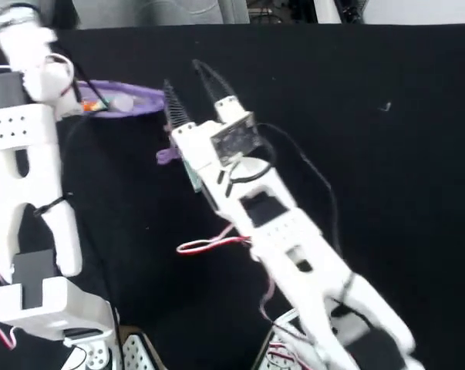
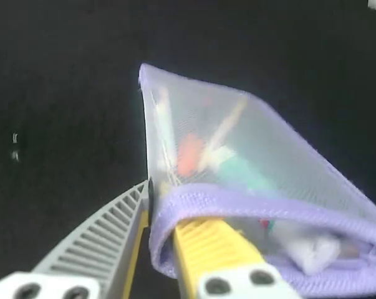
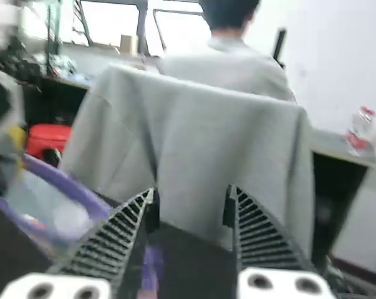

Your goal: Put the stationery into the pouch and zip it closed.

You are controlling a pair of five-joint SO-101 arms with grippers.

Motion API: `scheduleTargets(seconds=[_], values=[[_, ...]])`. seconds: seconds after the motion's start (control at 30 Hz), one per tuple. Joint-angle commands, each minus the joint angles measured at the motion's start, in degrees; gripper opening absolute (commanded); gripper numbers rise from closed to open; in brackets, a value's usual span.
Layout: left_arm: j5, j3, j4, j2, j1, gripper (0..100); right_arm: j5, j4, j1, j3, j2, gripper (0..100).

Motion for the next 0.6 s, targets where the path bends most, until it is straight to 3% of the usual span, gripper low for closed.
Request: scheduleTargets(seconds=[0.0,0.23,0.4,0.57], values=[[4.8,-8.4,1.3,-1.6,-1.2,3,0.4,10.3,3.6,-1.5,-12.5,16.9],[5.1,-23.2,10.2,-1.1,-1.6,3,0.1,17.1,4.6,-2.9,-21.1,16.7],[5.2,-16.3,9.4,5.1,-4.2,3,0.1,26.6,4.7,-10.9,-16.3,7.0],[4.7,-11.6,5.0,14.0,-5.8,3,-0.3,35.0,4.8,-19.6,-9.2,6.1]])
